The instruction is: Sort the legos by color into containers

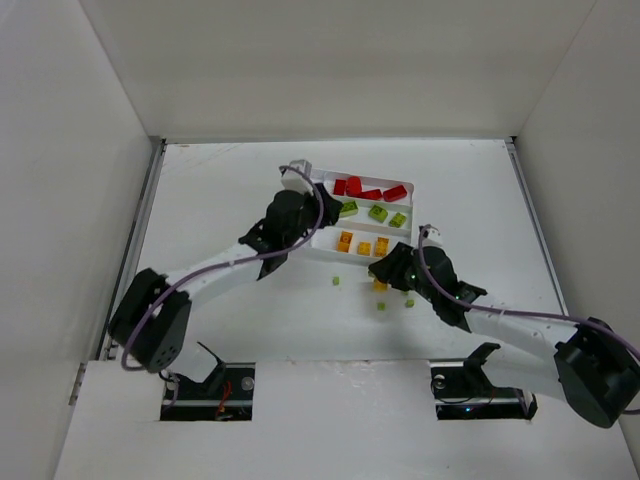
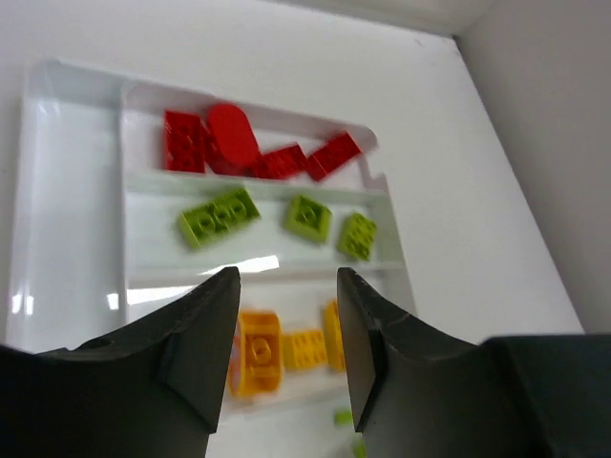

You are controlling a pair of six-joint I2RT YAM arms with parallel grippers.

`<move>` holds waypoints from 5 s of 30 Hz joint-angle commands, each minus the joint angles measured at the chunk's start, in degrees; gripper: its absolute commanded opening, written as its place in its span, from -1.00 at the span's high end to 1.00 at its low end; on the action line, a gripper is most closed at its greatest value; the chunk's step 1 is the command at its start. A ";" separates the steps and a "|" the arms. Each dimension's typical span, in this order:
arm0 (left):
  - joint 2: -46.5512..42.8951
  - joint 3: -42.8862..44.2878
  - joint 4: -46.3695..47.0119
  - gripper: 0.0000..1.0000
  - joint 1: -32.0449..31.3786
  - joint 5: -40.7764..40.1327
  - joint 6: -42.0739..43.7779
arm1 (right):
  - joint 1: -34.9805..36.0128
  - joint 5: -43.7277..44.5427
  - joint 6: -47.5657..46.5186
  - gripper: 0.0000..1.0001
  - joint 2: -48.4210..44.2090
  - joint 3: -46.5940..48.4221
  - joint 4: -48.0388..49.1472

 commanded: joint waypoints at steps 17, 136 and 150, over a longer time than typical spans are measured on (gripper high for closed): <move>-24.03 -41.16 30.26 -0.11 -14.99 -10.46 -15.54 | 5.26 -9.20 10.66 0.03 12.20 18.27 -0.21; -37.73 -45.11 9.44 0.71 -13.94 17.05 -16.60 | 22.75 2.67 -26.69 0.25 17.30 28.64 -15.58; -30.35 -44.23 11.64 0.75 -17.63 15.30 -15.80 | 15.12 -3.03 -13.53 0.58 15.20 30.05 -12.35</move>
